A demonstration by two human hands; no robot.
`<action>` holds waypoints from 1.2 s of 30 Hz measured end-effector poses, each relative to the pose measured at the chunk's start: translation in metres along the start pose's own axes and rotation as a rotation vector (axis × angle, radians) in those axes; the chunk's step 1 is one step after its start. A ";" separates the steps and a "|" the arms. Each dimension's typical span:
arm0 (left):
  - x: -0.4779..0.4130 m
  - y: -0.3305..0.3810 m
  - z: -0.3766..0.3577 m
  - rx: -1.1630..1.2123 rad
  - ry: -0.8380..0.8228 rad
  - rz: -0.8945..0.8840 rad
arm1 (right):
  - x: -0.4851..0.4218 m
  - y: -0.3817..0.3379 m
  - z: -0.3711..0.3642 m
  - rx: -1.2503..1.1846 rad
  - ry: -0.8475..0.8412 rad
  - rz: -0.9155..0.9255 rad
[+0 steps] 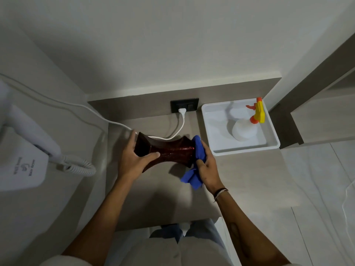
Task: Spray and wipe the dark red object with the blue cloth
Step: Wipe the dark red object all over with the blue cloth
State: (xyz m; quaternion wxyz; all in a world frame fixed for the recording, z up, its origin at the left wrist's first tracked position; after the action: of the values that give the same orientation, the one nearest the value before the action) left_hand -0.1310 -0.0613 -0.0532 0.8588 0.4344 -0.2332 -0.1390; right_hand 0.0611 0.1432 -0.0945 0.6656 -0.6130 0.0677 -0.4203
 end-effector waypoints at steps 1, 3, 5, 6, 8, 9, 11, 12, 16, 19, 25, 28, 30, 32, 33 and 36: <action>-0.001 -0.001 0.000 0.021 -0.003 0.028 | -0.002 -0.001 -0.001 -0.028 0.010 -0.014; -0.003 -0.005 -0.002 0.041 -0.027 0.063 | -0.006 -0.007 -0.005 -0.082 0.025 -0.038; -0.001 -0.007 -0.004 0.011 -0.097 0.067 | -0.008 -0.013 -0.007 -0.119 0.028 -0.053; 0.001 -0.009 -0.005 -0.017 -0.143 0.055 | -0.011 -0.013 -0.008 -0.118 0.029 -0.048; 0.006 -0.013 -0.006 -0.072 -0.242 -0.016 | -0.014 -0.015 -0.010 -0.074 0.034 -0.020; 0.007 -0.016 -0.007 -0.097 -0.282 -0.064 | -0.015 -0.016 -0.010 -0.025 0.042 0.007; 0.008 -0.018 -0.006 -0.152 -0.310 -0.142 | -0.016 -0.016 -0.014 0.110 0.043 0.092; 0.007 -0.018 -0.006 -0.181 -0.291 -0.176 | -0.015 -0.016 -0.020 0.187 0.022 0.148; 0.005 -0.009 -0.001 -0.191 -0.083 -0.240 | 0.001 -0.011 -0.046 0.340 -0.104 0.166; 0.005 -0.003 -0.004 -0.166 -0.046 -0.236 | 0.033 -0.024 -0.083 0.490 -0.166 0.349; 0.005 0.006 -0.002 -0.209 -0.094 -0.241 | 0.048 -0.044 -0.115 0.428 -0.276 0.528; 0.007 0.004 0.000 -0.302 -0.083 -0.230 | 0.023 -0.011 -0.070 0.597 -0.123 0.407; 0.010 0.008 -0.001 -0.287 -0.081 -0.240 | 0.011 0.003 -0.044 0.658 -0.044 0.311; 0.011 0.015 -0.004 -0.272 -0.070 -0.252 | 0.012 -0.003 -0.050 0.560 -0.102 0.249; 0.012 0.018 -0.004 -0.266 -0.069 -0.259 | 0.020 -0.016 -0.062 0.452 -0.149 0.258; 0.015 0.031 -0.005 -0.262 -0.088 -0.287 | 0.054 -0.049 -0.106 0.306 -0.200 0.452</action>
State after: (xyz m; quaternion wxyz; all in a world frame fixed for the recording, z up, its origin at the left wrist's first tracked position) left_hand -0.1150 -0.0465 -0.0266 0.8684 0.3412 -0.1861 -0.3078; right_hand 0.0075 0.0333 -0.0542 0.8305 -0.5132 0.0724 -0.2042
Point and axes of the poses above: each hand's wrist, its own x-axis away from the middle knuckle, its own z-axis out of the back of the hand, y = z × x, the point moved 7 cm from there along -x, towards the middle knuckle, and after that the axes turned 5 degrees about -z, right-handed, at the moved point
